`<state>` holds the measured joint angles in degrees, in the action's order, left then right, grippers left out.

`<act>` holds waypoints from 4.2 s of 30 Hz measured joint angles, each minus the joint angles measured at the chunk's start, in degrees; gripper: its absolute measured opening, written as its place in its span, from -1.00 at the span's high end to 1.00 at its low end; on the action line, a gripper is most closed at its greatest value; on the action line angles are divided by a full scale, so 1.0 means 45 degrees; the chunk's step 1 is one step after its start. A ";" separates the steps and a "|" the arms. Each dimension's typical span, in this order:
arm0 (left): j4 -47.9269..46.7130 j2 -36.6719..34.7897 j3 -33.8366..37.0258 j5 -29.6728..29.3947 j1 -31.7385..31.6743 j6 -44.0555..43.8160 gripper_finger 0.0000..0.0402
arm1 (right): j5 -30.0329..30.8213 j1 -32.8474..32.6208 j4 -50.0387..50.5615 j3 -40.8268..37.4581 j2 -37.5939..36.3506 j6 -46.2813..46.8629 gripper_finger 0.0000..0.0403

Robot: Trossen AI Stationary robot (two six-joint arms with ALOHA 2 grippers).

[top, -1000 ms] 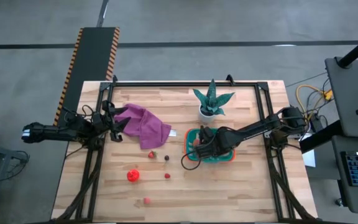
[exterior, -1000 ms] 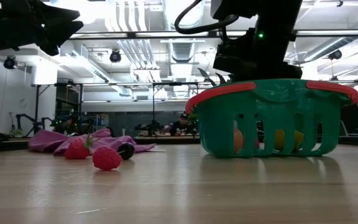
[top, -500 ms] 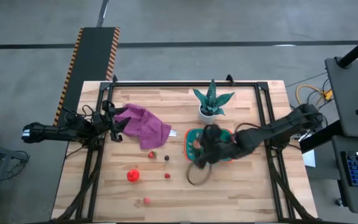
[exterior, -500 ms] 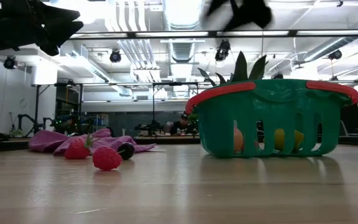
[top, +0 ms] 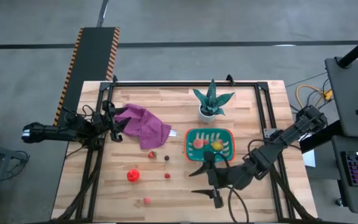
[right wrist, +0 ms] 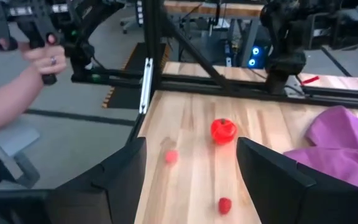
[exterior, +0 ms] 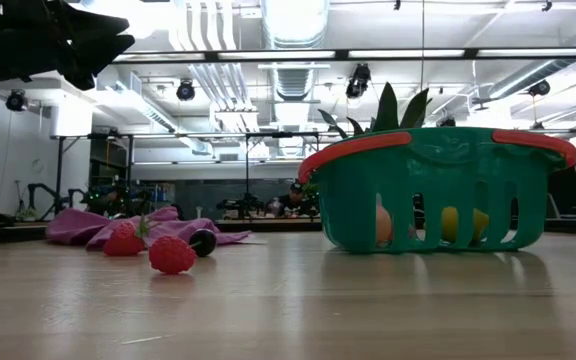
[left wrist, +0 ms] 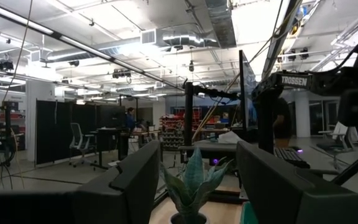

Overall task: Pick and placing Produce into tupperware
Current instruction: Put the raspberry into the green basket

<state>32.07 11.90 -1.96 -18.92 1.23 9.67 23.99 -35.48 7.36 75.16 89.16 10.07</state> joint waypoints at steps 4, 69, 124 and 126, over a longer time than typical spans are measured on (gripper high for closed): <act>0.0002 0.0000 0.0000 0.0000 -0.0005 0.0000 0.01 | 0.0034 -0.0026 0.0151 -0.0022 -0.0013 0.0015 -0.19; -0.0002 -0.0015 0.0000 -0.0005 -0.0005 0.0000 0.01 | -0.0470 0.2508 0.5643 0.7401 0.9682 0.3429 -0.63; 0.0002 -0.0002 0.0000 -0.0005 -0.0005 0.0005 0.01 | -0.2079 0.2995 0.9559 1.1295 1.2484 0.3660 0.45; -0.0007 0.0000 0.0000 -0.0005 -0.0005 0.0004 0.01 | -0.2078 0.2995 0.9563 1.1294 1.2484 0.3638 0.52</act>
<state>32.03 11.90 -1.96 -18.94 1.21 9.69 14.64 -22.00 50.39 125.99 145.34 26.44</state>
